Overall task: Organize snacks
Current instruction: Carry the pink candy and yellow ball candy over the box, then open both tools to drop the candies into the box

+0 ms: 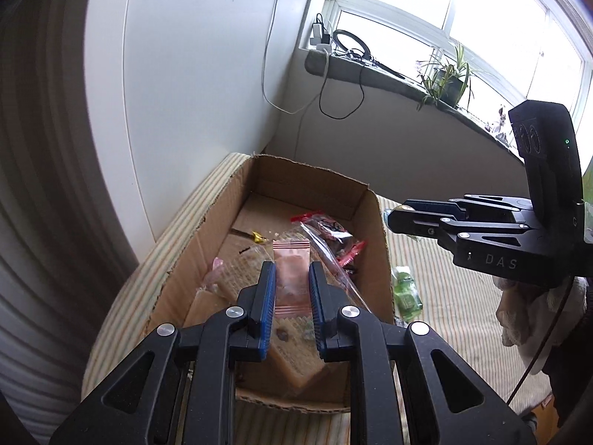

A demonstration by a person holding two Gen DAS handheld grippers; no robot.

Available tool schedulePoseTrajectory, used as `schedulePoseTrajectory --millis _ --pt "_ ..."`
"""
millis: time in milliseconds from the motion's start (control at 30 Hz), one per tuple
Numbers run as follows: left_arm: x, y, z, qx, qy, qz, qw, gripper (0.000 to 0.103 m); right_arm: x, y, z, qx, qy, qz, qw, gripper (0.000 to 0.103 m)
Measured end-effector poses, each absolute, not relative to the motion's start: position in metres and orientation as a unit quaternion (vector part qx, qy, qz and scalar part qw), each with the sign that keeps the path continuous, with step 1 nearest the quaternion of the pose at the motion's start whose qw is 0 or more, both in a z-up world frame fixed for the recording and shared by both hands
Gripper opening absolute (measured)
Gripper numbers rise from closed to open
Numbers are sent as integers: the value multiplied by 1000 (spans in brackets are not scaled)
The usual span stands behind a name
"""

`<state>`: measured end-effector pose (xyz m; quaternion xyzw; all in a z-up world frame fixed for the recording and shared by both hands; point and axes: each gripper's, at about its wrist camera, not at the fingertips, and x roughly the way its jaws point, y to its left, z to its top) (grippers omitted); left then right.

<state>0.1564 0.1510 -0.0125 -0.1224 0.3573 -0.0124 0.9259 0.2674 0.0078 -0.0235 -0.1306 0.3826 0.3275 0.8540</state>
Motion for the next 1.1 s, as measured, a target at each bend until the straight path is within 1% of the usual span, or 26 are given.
schedulePoseTrajectory --millis 233,667,1100 --pt "182 168 -7 -120 354 -11 927 17 285 25 -36 -122 394 326 850 29" --pt "223 169 -3 -97 354 -2 930 17 308 35 -54 -97 413 322 846 29" --pt "227 167 -5 -90 358 4 929 17 308 35 -54 -94 413 323 846 29"
